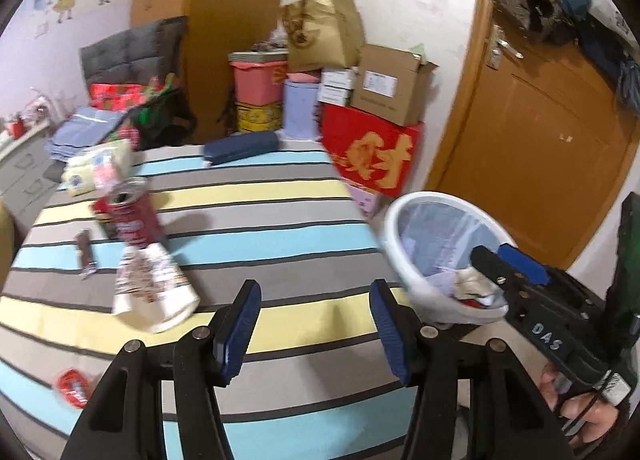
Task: Collect trash
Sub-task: 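Move both open tools back over the table, then grasp the clear plastic cup with the left tool while the right tool grasps the patterned paper cup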
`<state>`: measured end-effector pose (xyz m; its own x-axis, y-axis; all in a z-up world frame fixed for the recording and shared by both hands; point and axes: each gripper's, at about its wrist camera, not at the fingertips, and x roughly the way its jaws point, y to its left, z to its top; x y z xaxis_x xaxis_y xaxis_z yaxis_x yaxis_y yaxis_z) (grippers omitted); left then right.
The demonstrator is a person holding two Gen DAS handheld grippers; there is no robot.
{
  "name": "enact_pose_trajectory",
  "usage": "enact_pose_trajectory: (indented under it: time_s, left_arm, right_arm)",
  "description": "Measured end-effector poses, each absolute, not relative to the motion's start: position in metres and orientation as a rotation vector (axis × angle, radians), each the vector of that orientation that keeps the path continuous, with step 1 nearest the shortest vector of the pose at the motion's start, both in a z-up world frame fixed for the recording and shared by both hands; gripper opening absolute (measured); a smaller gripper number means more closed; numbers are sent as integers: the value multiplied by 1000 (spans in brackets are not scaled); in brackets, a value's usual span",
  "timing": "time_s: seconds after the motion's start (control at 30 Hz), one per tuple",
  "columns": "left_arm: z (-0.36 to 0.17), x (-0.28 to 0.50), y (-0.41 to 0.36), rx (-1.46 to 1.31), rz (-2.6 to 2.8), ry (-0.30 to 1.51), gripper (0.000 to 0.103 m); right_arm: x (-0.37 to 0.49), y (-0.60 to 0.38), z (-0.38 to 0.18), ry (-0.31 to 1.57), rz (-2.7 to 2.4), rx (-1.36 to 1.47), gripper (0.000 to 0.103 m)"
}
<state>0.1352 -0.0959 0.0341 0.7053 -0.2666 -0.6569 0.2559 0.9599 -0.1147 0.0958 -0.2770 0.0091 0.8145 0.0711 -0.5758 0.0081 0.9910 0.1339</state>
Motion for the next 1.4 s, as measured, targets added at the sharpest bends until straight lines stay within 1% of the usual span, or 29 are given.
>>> enact_pose_trajectory:
  time_s: [0.57,0.63,0.67,1.07,1.27,1.33,1.4]
  left_arm:
    - [32,99,21,-118,-114,703,56]
    - [30,94,34,-106,-75,700,61]
    - [28,93,40,-114,-66,703,62]
    - [6,79,100,-181,12,742,63]
    - [-5,82,109,-202,12,761,68]
    - [-11,88,110,-199,7,780,72]
    - [-18,91,109,-201,4,801,72]
  right_arm:
    - [99,-198,4,632,210,89,48]
    - [100,-189,3,638,233,76,48]
    - [100,-184,3,641,241,69,48]
    - [111,-142,-5,685,326,49,49]
    - [123,-125,-11,723,353,26,49]
    - [129,-120,-14,742,366,17,49]
    - [136,-116,-17,763,368,5,49]
